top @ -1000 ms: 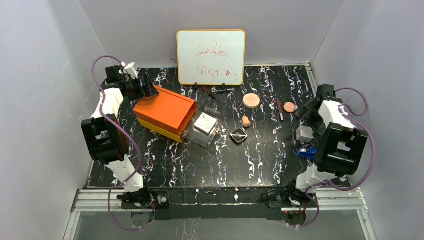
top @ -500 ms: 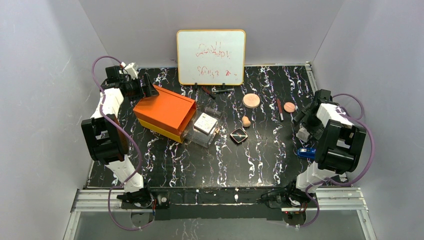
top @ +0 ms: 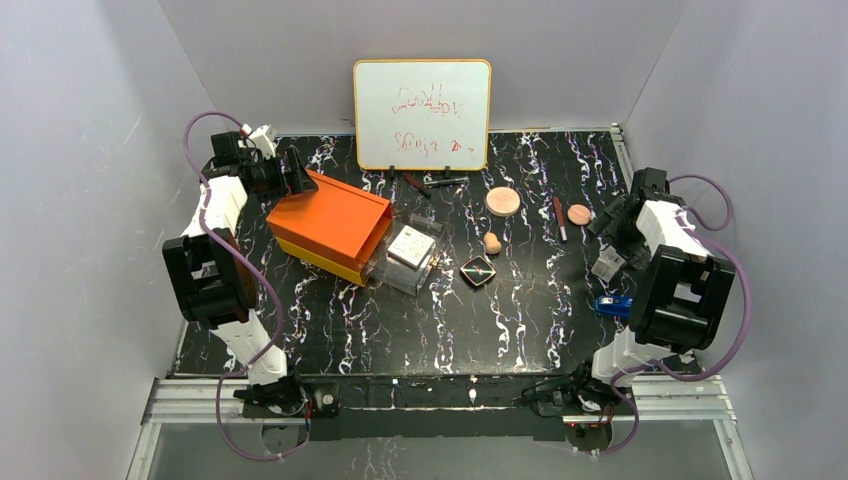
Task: Organize the makeup
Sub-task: Pick up the makeup from the corner of the board.
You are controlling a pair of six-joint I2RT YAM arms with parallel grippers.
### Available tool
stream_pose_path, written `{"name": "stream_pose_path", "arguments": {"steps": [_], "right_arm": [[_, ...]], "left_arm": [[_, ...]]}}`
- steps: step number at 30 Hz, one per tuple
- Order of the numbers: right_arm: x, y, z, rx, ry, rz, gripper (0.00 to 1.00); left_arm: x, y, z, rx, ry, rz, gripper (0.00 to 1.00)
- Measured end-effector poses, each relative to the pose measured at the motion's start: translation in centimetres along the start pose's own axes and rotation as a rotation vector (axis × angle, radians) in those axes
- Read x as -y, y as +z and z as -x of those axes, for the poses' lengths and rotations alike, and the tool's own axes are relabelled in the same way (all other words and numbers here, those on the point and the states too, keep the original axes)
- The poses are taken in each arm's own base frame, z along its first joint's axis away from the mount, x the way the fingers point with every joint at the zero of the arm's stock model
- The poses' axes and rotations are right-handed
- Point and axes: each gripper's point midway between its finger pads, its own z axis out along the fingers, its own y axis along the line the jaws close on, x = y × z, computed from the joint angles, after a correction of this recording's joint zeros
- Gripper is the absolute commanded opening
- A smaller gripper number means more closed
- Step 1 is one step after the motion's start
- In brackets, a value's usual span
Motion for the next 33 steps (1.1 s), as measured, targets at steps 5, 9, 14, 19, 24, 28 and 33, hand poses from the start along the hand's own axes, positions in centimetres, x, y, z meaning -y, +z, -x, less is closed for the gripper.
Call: {"name": "stream_pose_path", "arguments": {"steps": [5,9,14,19,24,28,33], "right_arm": [[0.1,0.1,-0.1,-0.001,-0.004,-0.005,0.88],[0.4,0.4,-0.6,-0.014,-0.007,-0.013,0.71],[0.5,1.0,-0.9,-0.031,-0.008,-0.024,0.33],[0.4,1.0,-0.8,-0.029,-0.007,-0.017,0.02],[-0.1,0.7,-1.0,-0.022,-0.036,-0.020,0.01],[-3.6,-1.7,-1.5,0.013,-0.175,-0.015,0.01],[-16.1,-11.5,-1.1,0.219,-0.402,0.194,0.01]], "left_arm": [[0.0,0.0,0.0,-0.002,-0.001,0.002,0.98],[0.0,0.0,0.0,-0.002,-0.001,0.002,0.98],[0.0,0.0,0.0,-0.002,0.004,0.002,0.98],[-0.1,-0.1,0.0,-0.003,0.017,0.002,0.98],[-0.1,-0.1,0.1,-0.003,0.021,0.002,0.98],[-0.1,-0.1,0.1,-0.003,0.021,0.003,0.98],[-0.1,-0.1,0.1,-0.003,0.020,0.003,0.98]]}}
